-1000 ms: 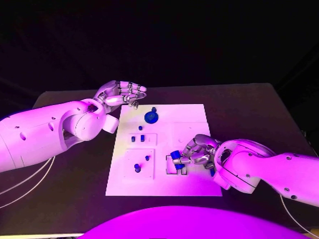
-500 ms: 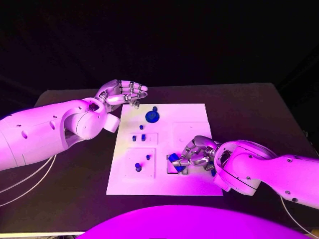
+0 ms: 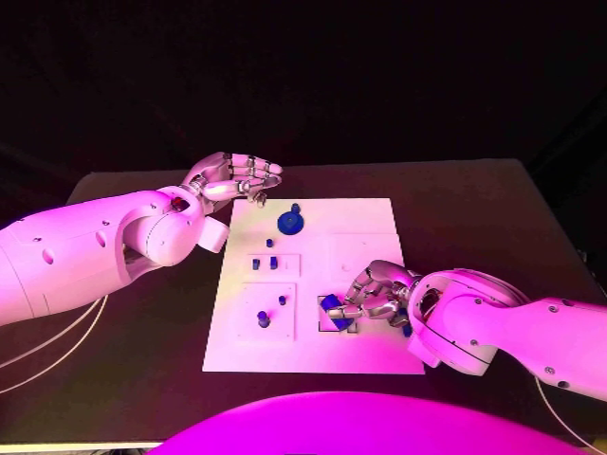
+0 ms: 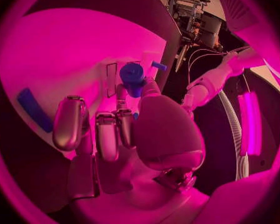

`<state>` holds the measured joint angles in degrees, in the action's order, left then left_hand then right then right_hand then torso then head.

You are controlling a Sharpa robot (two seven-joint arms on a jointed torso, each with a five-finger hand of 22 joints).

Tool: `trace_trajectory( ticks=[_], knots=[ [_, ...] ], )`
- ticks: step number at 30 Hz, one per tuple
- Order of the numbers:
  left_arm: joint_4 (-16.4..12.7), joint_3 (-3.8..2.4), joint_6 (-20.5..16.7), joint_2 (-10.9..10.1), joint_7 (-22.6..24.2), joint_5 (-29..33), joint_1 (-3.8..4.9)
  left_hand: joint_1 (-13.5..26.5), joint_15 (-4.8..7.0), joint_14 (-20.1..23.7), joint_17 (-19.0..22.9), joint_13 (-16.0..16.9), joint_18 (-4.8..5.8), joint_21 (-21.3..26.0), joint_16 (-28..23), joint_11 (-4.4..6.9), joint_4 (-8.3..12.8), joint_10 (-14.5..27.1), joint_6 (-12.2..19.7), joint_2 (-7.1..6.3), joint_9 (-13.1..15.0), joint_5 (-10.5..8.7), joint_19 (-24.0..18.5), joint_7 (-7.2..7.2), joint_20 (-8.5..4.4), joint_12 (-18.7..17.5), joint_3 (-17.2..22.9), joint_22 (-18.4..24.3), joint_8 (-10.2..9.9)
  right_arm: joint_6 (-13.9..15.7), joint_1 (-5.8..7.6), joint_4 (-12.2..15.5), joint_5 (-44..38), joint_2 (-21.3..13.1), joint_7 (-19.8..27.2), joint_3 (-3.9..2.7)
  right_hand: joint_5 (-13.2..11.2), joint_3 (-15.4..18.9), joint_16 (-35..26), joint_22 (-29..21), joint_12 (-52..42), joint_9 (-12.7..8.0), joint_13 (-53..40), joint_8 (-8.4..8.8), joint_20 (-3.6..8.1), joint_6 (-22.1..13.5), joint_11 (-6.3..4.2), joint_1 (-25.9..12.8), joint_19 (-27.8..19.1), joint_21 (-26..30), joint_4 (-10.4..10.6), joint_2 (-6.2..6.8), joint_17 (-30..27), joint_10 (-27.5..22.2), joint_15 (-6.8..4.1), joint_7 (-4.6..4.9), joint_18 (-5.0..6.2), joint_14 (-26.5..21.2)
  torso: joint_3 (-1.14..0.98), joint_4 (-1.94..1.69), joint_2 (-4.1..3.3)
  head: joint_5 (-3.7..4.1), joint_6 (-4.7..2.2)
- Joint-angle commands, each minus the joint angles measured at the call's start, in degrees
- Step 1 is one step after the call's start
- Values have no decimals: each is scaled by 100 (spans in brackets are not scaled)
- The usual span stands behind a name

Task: Assemble the parts on the task board

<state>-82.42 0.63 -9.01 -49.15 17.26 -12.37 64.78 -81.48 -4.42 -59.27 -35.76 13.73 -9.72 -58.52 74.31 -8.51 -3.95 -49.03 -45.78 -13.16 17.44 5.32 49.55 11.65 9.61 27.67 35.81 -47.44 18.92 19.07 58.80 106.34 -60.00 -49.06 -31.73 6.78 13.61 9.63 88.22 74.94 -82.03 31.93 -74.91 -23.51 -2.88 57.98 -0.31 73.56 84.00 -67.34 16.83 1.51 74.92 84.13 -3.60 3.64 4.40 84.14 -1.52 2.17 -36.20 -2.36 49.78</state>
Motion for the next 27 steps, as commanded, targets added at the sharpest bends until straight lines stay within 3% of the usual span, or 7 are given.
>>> trace_trajectory(
  ticks=[1,11,16,21,23,27],
  knots=[
    [-16,-3,59,4,52,-10,3,-8,-6,48,6,0,-88,39,30,-4,6,30,54,-1,4,-13,-12,38,42,28,-13,6,25,15,-14,-38,-126,15,-26,8,17,87,22,1024,42,19,-453,-49,64,46,-20,-197,114,-33,0,-67,1051,0,-42,5,-76,491,6,-5,-3,14,-13],
    [-18,-3,56,-4,48,-10,3,-8,-6,48,6,0,-88,39,30,-4,6,30,54,-1,4,-13,-12,38,42,28,-13,6,25,19,-14,-120,-279,76,-31,8,16,335,20,1022,67,64,-469,-94,69,21,-24,-622,110,-25,7,-246,1055,10,-47,-1,-74,492,4,-5,-2,26,-21],
    [-17,-3,70,-5,44,-12,3,-54,-2,60,19,0,-90,35,30,-2,24,39,59,30,6,5,-8,38,39,48,22,3,43,-78,-14,-126,-313,103,-32,8,28,433,-2,1005,160,99,-391,-130,66,-1,-20,-1037,90,49,16,-222,1002,-38,-45,1,-63,480,4,-5,-2,39,-23],
    [-14,-3,70,-6,43,-13,3,-79,-2,67,26,-3,-89,18,32,-7,41,50,69,33,4,11,-5,45,34,66,53,-9,59,-174,-16,-102,-346,111,-18,8,45,289,-30,984,270,134,-301,-156,62,-47,-16,-1363,65,144,19,-42,941,-93,-39,10,-48,467,2,-1,1,29,-20],
    [-14,-3,72,-5,43,-13,3,-74,-3,67,26,-3,-88,18,32,-8,39,51,70,30,4,9,-5,46,34,67,50,-10,60,-186,-17,-91,-351,108,-11,8,55,137,-36,981,291,150,-295,-169,59,-65,-12,-1483,60,161,21,97,934,-98,-37,12,-46,466,2,-1,0,30,-18],
    [-12,-3,71,-7,41,-13,3,-74,-3,67,26,-3,-88,18,32,-8,39,51,70,30,4,9,-5,46,34,67,50,-10,60,-180,-20,-41,-381,72,7,8,56,100,-36,982,292,154,-299,-172,58,-67,-12,-1502,61,160,22,125,934,-96,-37,12,-46,466,-3,-3,-1,19,-22]
  ],
)
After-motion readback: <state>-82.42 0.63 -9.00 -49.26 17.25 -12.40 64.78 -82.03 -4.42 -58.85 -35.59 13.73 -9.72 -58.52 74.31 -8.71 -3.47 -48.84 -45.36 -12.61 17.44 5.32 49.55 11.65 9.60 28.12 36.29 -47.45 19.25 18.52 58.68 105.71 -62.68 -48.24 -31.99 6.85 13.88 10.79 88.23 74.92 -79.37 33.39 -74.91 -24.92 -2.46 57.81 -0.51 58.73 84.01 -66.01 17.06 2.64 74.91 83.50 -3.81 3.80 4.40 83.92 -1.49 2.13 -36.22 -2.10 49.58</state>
